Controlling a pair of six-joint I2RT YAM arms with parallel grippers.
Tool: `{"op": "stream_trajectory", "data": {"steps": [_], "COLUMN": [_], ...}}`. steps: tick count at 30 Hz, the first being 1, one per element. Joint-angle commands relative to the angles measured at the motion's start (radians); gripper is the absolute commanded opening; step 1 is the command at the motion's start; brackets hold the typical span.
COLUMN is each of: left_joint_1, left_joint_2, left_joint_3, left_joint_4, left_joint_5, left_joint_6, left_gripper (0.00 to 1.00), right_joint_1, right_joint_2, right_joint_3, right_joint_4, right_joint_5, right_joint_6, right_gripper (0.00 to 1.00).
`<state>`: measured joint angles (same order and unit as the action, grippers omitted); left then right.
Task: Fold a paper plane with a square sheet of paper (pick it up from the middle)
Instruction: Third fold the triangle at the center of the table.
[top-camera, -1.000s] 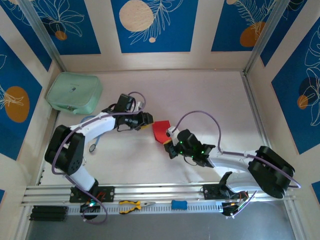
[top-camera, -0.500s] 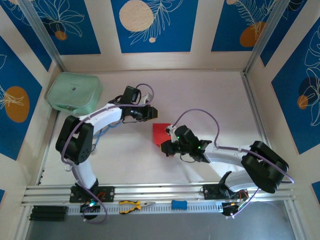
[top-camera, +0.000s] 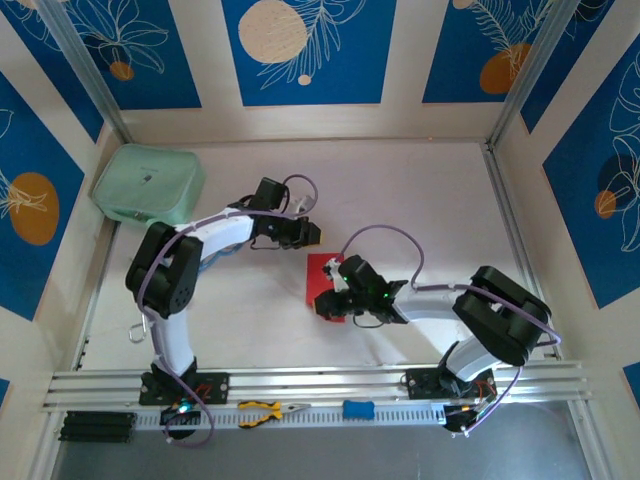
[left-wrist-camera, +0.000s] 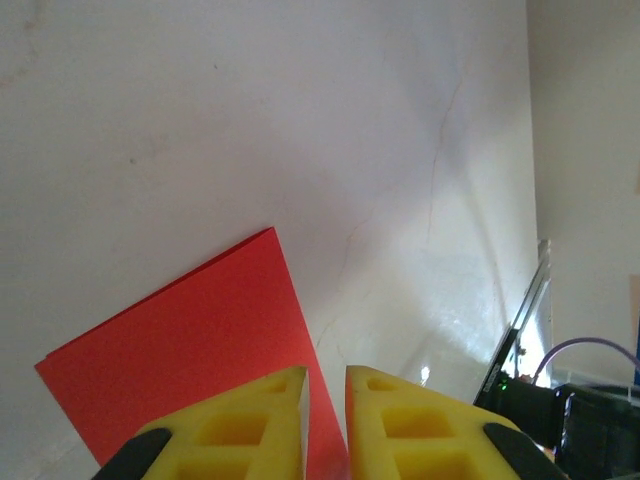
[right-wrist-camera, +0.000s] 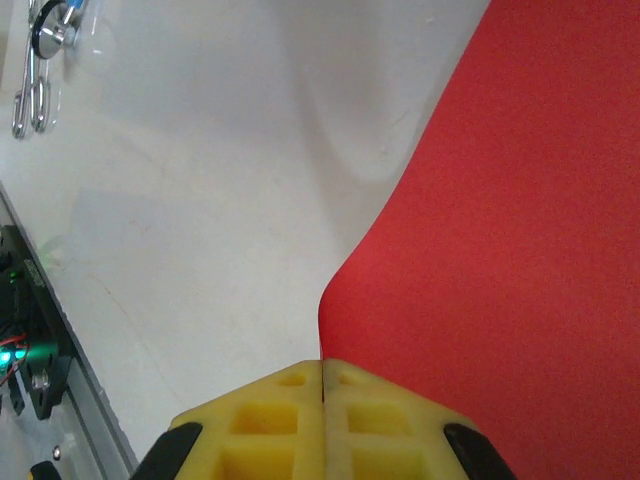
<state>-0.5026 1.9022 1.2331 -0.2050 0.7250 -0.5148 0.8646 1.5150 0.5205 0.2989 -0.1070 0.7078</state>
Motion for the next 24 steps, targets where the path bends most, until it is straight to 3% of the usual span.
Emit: {"op": "stream_trajectory", "data": {"steps": [1, 10, 24], "left_joint_1": [-0.014, -0.049, -0.060], "left_joint_2": [0.040, 0.122, 0.186], "left_joint_3": [-0.014, 0.057, 0.002], "left_joint_4": [0.013, -0.057, -0.125], "left_joint_5": [0.011, 0.016, -0.102], "left_joint_6": [0.039, 0.103, 0.150], "left_gripper": [0.17, 0.16, 0.10], "right_joint_1": [-0.005, -0.045, -0.089], "right_joint_2": [0.000, -0.012, -0.024], "right_joint_3": [0.025, -0.009, -0.062], "right_joint_4": [0.045, 0.109, 0.128], "right_joint_5": [-0.061, -0.125, -0.142], "right_joint_6": [-0.003, 0.005, -0.008], "right_gripper": [0.00, 0.00, 0.00]}}
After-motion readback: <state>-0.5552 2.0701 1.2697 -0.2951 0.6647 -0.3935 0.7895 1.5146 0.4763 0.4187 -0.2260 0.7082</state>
